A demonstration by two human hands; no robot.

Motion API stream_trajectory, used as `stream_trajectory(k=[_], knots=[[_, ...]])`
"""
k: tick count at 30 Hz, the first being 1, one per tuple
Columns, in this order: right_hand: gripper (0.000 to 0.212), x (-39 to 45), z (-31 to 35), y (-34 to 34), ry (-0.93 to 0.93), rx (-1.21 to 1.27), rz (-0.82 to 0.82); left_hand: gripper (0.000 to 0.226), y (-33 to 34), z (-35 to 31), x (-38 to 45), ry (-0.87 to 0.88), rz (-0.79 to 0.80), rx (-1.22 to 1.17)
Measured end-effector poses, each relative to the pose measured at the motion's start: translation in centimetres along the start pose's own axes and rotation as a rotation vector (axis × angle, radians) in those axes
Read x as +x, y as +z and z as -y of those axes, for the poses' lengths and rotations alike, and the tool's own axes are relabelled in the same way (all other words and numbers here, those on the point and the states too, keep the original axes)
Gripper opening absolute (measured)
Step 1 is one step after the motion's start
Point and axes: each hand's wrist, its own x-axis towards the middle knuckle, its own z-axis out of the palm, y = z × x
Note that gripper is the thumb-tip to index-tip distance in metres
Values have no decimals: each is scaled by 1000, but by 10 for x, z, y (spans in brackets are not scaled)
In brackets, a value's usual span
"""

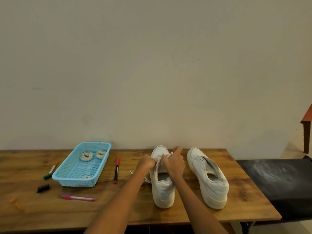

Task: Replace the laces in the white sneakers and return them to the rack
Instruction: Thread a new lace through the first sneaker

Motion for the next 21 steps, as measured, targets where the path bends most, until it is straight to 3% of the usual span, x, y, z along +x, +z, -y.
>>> stream_trajectory(k=[2,5,6,8,11,13,14,15,19,20,21], knots=[[48,0,-1,0,8,-9,-6,26,-1,-5,3,26,-70,-255],[49,0,-1,0,22,-1,-16,29,-7,-15,1,-77,-204,-959],[49,0,-1,-1,27,8,-18,29,-9,-13,3,-102,-229,-1044],[48,0,-2,-1,31,24,-20,26,-13,-5,4,-88,-252,-782],[47,1,-3,1,32,26,-13,32,-10,18,5,56,-115,-62],[48,1,-2,1,36,25,-12,28,-5,24,6,130,3,154],[48,1,-2,1,36,21,-10,25,-2,22,6,165,13,146],[48,1,-2,0,37,16,-9,23,-2,18,4,176,-12,12],[46,1,-2,0,40,31,-25,34,-12,-4,0,-32,-213,-1056],[46,1,-2,-1,41,37,-27,35,-15,-6,1,-71,-246,-1123],[45,1,-2,-1,43,44,-27,34,-18,-7,1,-92,-282,-1036]])
